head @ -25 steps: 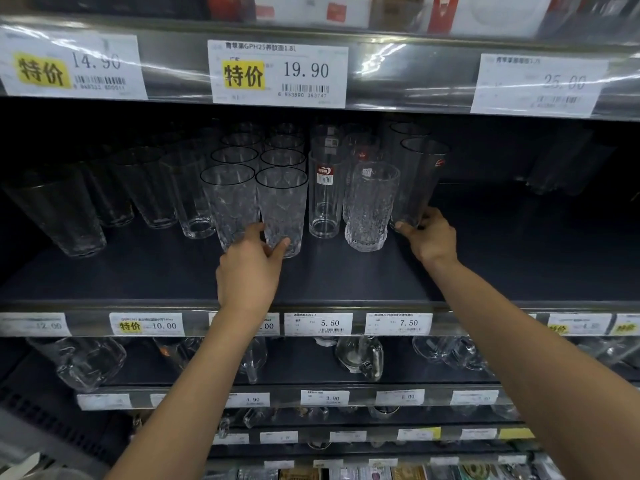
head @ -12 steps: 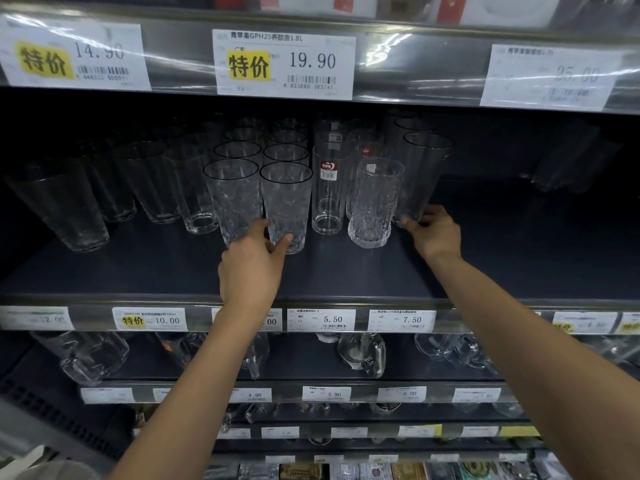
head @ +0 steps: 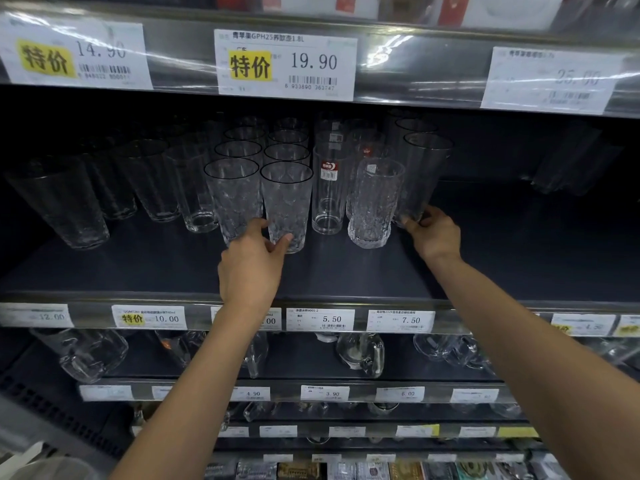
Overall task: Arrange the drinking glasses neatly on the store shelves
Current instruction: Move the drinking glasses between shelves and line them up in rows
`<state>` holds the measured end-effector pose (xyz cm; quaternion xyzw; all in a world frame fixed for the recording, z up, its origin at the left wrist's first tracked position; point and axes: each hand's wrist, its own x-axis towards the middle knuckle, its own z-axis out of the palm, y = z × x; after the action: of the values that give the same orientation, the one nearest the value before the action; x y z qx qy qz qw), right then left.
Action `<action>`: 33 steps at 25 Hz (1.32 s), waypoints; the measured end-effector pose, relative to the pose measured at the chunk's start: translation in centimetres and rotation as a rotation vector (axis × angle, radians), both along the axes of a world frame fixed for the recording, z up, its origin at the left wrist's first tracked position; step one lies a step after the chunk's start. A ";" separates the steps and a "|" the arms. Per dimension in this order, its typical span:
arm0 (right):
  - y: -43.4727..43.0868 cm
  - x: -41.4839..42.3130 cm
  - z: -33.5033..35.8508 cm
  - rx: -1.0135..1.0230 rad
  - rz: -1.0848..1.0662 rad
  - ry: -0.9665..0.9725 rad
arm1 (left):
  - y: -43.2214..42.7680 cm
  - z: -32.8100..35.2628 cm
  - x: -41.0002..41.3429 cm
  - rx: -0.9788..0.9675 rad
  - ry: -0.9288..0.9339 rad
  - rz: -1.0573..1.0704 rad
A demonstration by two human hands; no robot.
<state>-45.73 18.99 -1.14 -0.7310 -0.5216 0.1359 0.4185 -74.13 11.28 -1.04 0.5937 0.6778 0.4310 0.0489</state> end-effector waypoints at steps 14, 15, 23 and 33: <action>-11.7 -2.4 4.3 -0.168 0.148 0.197 | -0.6 1.3 -2.5 -0.199 -0.129 -0.163; -13.9 -2.7 4.5 -0.134 0.154 0.214 | -1.1 1.5 -2.4 -0.205 -0.148 -0.217; -31.7 -6.0 3.0 0.119 -0.233 0.422 | -8.5 1.3 1.8 -0.243 -0.476 -1.011; -47.7 -2.4 -0.6 0.231 -0.750 0.420 | -18.5 -2.7 17.1 -0.616 -0.472 -1.473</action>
<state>-48.13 -28.66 -1.78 -0.7746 -0.1357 0.0612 0.6146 -57.05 -7.23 -3.74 0.7393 0.1755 0.1969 0.6195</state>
